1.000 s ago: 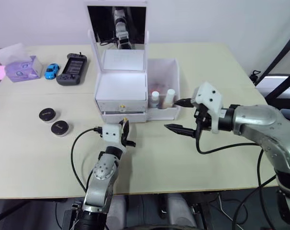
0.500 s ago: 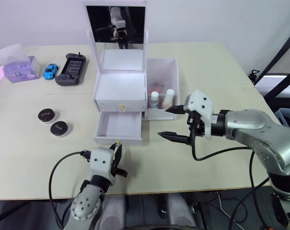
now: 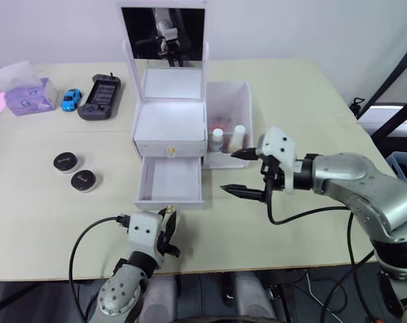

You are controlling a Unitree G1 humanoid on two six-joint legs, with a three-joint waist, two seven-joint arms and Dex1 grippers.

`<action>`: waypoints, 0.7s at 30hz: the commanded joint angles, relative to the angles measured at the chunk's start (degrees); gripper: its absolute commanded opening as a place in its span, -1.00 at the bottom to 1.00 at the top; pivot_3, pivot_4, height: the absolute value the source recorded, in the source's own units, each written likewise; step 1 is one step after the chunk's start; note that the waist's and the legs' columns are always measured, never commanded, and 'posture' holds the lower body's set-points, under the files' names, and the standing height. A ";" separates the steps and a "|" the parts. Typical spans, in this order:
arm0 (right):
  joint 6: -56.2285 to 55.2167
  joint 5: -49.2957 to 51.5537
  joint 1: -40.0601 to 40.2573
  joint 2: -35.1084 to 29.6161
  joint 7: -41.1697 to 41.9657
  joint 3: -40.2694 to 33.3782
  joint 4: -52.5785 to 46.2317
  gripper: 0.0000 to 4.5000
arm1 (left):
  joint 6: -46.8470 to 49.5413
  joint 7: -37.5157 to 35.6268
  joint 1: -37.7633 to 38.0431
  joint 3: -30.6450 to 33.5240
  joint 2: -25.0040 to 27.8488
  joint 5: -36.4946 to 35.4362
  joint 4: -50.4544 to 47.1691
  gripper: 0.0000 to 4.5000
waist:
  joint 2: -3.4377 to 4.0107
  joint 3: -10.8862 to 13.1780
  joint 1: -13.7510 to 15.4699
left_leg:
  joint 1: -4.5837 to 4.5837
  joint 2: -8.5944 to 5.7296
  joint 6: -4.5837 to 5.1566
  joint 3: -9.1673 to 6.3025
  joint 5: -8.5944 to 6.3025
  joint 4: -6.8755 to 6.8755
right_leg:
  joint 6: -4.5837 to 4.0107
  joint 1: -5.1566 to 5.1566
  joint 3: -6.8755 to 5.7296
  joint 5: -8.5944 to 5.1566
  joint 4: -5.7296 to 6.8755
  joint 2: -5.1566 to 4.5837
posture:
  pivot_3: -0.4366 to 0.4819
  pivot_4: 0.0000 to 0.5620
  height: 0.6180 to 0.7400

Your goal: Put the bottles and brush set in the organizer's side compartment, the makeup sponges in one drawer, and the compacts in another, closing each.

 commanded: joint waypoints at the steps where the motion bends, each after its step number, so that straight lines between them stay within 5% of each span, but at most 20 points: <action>1: -2.31 -0.56 -0.75 0.43 1.17 -0.54 0.51 1.00 | 0.03 -3.85 3.41 8.40 2.60 -5.97 -4.67 0.36 | 0.01 0.01 -0.19 | 0.00 0.00 0.02 0.00 -0.01 -0.04 | 0.00 -0.02 0.00 0.00 0.03 0.00 | -0.05 -0.47 1.00; 4: -4.27 -1.58 -0.57 0.55 2.39 -0.01 2.02 1.00 | -0.38 -8.43 5.85 16.42 5.03 -13.36 -6.40 0.97 | 0.04 0.04 -0.17 | 0.00 0.02 0.02 -0.03 -0.01 -0.04 | 0.00 -0.06 -0.04 0.00 0.07 0.00 | -0.05 -0.47 1.00; 9: -4.18 -1.28 -1.20 0.44 4.55 -0.58 5.44 1.00 | 0.00 -19.06 5.65 36.03 11.52 -31.08 0.05 0.97 | 0.05 0.05 -0.24 | 0.00 0.02 -0.01 -0.02 -0.03 0.05 | -0.01 -0.07 -0.05 0.00 -0.03 -0.01 | -0.05 -0.47 1.00; 14: -8.51 -0.51 2.90 -5.20 10.83 -6.91 5.85 1.00 | -1.04 -32.31 -3.21 50.42 27.37 -35.22 21.30 0.97 | 0.13 0.10 0.20 | -0.04 0.01 -0.15 -0.06 -0.11 0.12 | -0.01 -0.26 -0.14 0.00 -0.07 -0.01 | -0.05 -0.47 1.00; 21: -14.74 -1.18 14.21 -12.54 16.94 -21.14 11.07 1.00 | -9.50 -44.72 -17.89 52.12 41.91 -28.53 50.19 0.97 | 0.01 0.02 0.39 | -0.18 0.00 -0.05 0.13 -0.05 0.09 | -0.05 -0.09 -0.06 0.02 -0.03 -0.08 | -0.05 -0.47 1.00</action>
